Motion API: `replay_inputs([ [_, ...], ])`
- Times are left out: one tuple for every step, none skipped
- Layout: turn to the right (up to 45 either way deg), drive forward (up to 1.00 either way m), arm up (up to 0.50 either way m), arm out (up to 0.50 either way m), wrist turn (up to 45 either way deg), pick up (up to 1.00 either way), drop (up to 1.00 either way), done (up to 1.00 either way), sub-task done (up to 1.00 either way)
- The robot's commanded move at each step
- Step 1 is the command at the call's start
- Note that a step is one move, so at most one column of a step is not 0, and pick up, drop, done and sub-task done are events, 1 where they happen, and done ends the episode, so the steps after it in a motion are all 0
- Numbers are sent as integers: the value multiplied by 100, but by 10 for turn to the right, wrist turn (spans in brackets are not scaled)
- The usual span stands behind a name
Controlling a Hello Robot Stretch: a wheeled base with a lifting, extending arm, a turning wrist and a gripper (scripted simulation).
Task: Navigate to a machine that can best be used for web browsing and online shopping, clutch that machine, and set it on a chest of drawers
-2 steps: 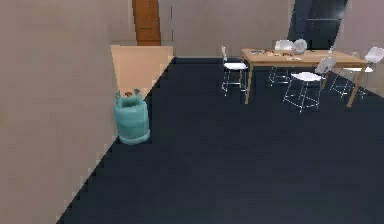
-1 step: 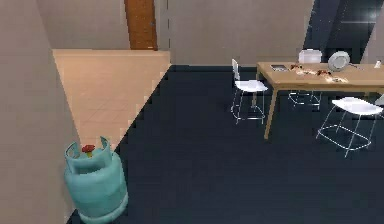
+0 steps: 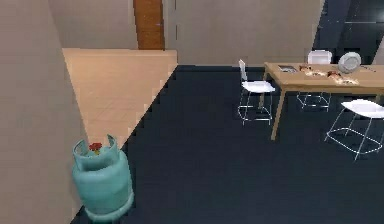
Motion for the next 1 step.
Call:
replay_inputs([
  [60, 0, 0, 0, 0, 0, 0, 0, 0],
])
